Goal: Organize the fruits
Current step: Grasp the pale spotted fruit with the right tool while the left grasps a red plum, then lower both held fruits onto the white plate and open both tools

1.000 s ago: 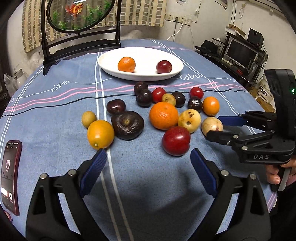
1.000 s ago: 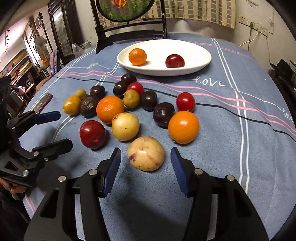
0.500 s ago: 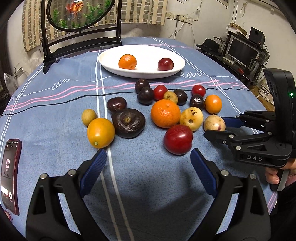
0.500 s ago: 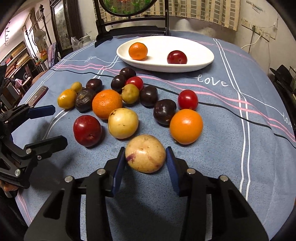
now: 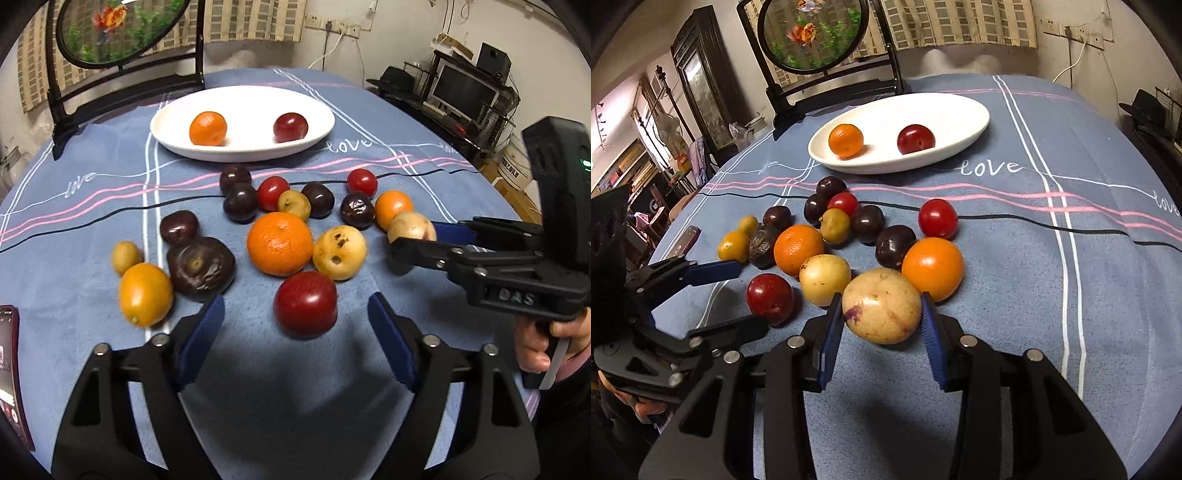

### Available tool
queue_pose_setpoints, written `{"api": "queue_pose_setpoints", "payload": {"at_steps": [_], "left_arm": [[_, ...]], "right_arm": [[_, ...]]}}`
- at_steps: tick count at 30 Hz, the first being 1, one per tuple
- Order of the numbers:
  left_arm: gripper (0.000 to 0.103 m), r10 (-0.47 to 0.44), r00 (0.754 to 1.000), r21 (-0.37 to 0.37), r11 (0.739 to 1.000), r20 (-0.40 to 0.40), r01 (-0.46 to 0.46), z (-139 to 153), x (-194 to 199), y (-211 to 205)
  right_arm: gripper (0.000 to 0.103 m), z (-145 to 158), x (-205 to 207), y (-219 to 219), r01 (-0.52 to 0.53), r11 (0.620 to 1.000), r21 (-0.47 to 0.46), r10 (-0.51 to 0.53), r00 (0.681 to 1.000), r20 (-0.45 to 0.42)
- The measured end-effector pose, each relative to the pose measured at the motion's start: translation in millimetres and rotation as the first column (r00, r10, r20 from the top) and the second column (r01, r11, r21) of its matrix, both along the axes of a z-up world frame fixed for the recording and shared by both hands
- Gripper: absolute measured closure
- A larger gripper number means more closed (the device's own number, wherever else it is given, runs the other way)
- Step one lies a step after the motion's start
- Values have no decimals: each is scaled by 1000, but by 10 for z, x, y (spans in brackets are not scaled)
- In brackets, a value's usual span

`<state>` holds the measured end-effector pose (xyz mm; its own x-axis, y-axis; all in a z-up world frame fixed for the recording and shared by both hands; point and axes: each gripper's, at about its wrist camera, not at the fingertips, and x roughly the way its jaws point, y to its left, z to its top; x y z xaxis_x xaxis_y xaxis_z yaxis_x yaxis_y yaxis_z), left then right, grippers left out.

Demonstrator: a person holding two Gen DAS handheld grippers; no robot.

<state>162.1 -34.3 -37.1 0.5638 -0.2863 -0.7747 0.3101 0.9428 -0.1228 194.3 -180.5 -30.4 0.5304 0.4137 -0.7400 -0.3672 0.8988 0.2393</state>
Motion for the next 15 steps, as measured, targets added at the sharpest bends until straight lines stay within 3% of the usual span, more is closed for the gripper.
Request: {"api": "queue_pose_setpoints", "payload": {"at_steps": [3,11,13,15], "left_arm": [[47,5,999,-5,1000,-41,-5,-64,96,-14],[50,-23,997,-7,1000,-79,22,-149,128,-70],[60,-30,997,-4,1000,-73,30,-145,114,-84],[63,-29,997,-12,1000,-71,29,-142,116,-73]], "right_arm": [[62,23,-20,-8,-4,1000,6,4,1000,7],[62,19,-5,-20,-1,1000,6,1,1000,6],[62,18,-5,-20,-3,1000,5,3,1000,7],[62,16,-5,-19,-1,1000,3,1,1000,6]]}}
